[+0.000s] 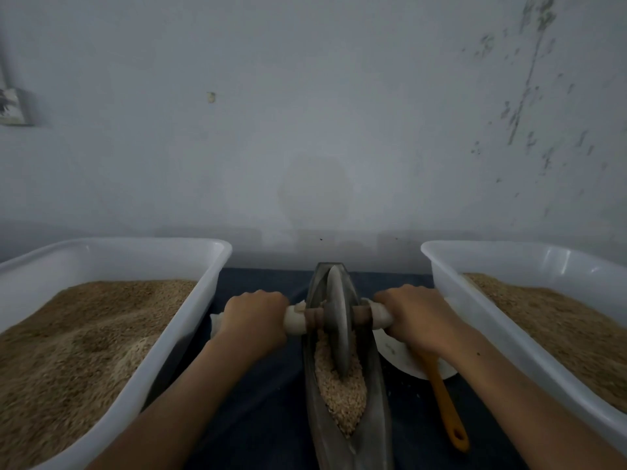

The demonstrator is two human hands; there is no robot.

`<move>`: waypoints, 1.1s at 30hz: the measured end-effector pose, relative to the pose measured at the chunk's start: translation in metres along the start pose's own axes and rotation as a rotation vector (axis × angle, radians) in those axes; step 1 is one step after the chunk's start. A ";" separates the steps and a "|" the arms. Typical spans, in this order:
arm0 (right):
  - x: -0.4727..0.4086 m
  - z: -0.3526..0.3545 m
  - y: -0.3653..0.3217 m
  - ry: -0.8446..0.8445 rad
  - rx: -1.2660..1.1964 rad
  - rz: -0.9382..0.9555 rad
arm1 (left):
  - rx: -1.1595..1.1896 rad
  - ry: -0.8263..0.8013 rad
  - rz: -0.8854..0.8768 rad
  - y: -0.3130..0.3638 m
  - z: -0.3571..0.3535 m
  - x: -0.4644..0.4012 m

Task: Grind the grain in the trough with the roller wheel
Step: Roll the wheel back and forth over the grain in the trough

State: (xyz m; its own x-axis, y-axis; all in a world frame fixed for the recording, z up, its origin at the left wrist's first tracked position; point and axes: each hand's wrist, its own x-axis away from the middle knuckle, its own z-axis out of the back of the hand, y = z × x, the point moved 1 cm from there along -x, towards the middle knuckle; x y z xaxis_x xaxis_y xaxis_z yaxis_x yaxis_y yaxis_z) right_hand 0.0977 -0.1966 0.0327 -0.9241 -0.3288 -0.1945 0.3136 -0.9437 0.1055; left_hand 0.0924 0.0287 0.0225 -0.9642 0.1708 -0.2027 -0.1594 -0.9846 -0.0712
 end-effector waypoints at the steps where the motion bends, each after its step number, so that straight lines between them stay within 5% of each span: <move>1: 0.000 -0.003 0.001 0.032 -0.007 -0.010 | -0.003 0.046 0.001 0.001 0.000 0.000; 7: 0.000 -0.007 0.001 0.087 0.008 -0.024 | 0.020 0.080 0.011 0.000 -0.002 0.002; 13: 0.001 0.006 -0.001 -0.140 0.019 0.007 | 0.038 -0.176 0.002 -0.004 0.003 0.000; 17: 0.000 0.008 0.001 -0.226 -0.009 0.002 | -0.003 -0.173 -0.002 -0.002 0.005 0.000; 26: -0.003 -0.009 0.000 0.134 0.047 -0.033 | 0.072 -0.006 0.042 -0.002 -0.004 0.001; 33: -0.001 -0.002 0.003 -0.013 0.025 0.004 | 0.026 -0.074 0.022 -0.001 0.001 0.001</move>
State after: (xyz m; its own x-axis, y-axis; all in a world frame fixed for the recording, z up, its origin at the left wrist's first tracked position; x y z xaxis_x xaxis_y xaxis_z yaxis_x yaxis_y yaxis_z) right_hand 0.0998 -0.1991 0.0316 -0.9259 -0.3315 -0.1810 0.3115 -0.9413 0.1305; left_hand 0.0912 0.0295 0.0233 -0.9804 0.1470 -0.1310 -0.1427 -0.9889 -0.0419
